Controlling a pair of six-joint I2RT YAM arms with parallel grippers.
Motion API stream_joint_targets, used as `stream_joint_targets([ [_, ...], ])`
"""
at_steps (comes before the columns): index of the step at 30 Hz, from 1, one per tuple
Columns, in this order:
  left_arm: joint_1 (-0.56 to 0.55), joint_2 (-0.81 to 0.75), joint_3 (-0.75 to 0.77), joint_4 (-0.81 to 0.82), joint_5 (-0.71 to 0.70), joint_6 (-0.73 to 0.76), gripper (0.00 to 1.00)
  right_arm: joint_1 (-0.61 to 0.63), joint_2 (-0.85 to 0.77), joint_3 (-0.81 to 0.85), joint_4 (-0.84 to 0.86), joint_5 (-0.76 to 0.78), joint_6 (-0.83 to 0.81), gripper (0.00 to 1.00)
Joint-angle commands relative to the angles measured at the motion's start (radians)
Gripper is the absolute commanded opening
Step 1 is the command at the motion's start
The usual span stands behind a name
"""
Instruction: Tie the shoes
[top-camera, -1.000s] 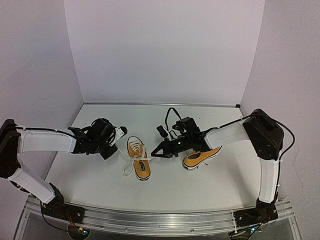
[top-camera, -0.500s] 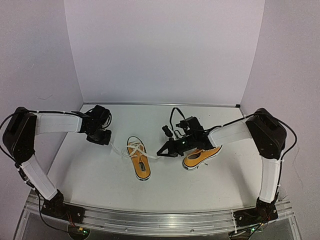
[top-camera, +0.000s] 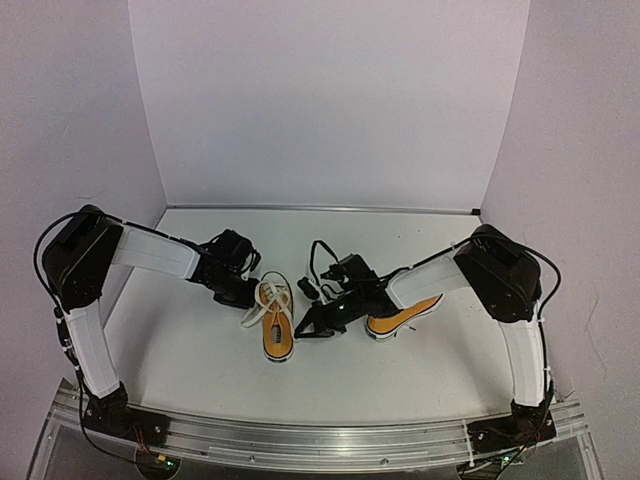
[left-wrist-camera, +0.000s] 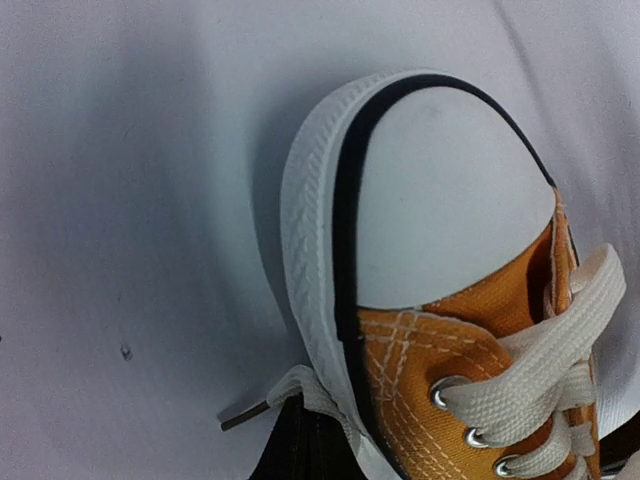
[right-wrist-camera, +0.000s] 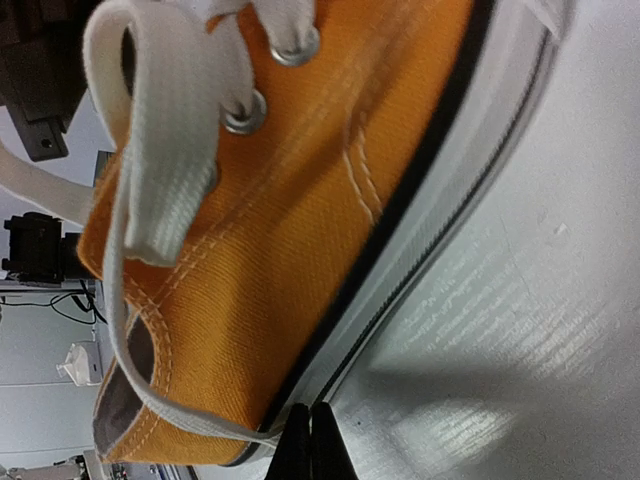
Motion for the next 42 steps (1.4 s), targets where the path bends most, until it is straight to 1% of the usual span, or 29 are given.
stream_joint_targets([
  [1, 0.0, 0.021, 0.047, 0.099, 0.068, -0.012, 0.0, 0.011, 0.007, 0.049, 0.015, 0.0, 0.003, 0.0],
  [5, 0.005, -0.009, 0.058, 0.046, 0.035, -0.007, 0.0, -0.011, -0.046, 0.003, 0.014, 0.028, -0.001, 0.0],
  [9, 0.045, -0.121, 0.018, 0.032, -0.015, -0.051, 0.0, -0.074, -0.191, -0.096, 0.013, 0.097, -0.009, 0.0],
  [14, 0.084, -0.268, 0.017, -0.042, -0.201, -0.11, 0.0, -0.154, -0.42, -0.204, -0.005, 0.217, -0.022, 0.0],
  [18, 0.153, -0.354, 0.017, -0.129, -0.276, -0.156, 0.0, -0.218, -0.539, -0.288, -0.031, 0.299, -0.022, 0.0],
  [25, 0.336, -0.455, -0.058, -0.224, -0.383, -0.251, 0.0, -0.263, -0.616, -0.386, -0.063, 0.384, -0.006, 0.0],
  [28, 0.422, -0.47, -0.096, -0.259, -0.405, -0.298, 0.0, -0.27, -0.63, -0.403, -0.079, 0.41, -0.004, 0.0],
  [31, 0.485, -0.478, -0.128, -0.264, -0.388, -0.315, 0.0, -0.284, -0.642, -0.416, -0.117, 0.459, -0.008, 0.0],
  [36, 0.498, -0.465, -0.159, -0.273, -0.367, -0.315, 0.0, -0.312, -0.691, -0.464, -0.183, 0.537, -0.001, 0.0],
  [42, 0.498, -0.453, -0.198, -0.271, -0.37, -0.309, 0.0, -0.342, -0.776, -0.532, -0.27, 0.673, 0.028, 0.0],
])
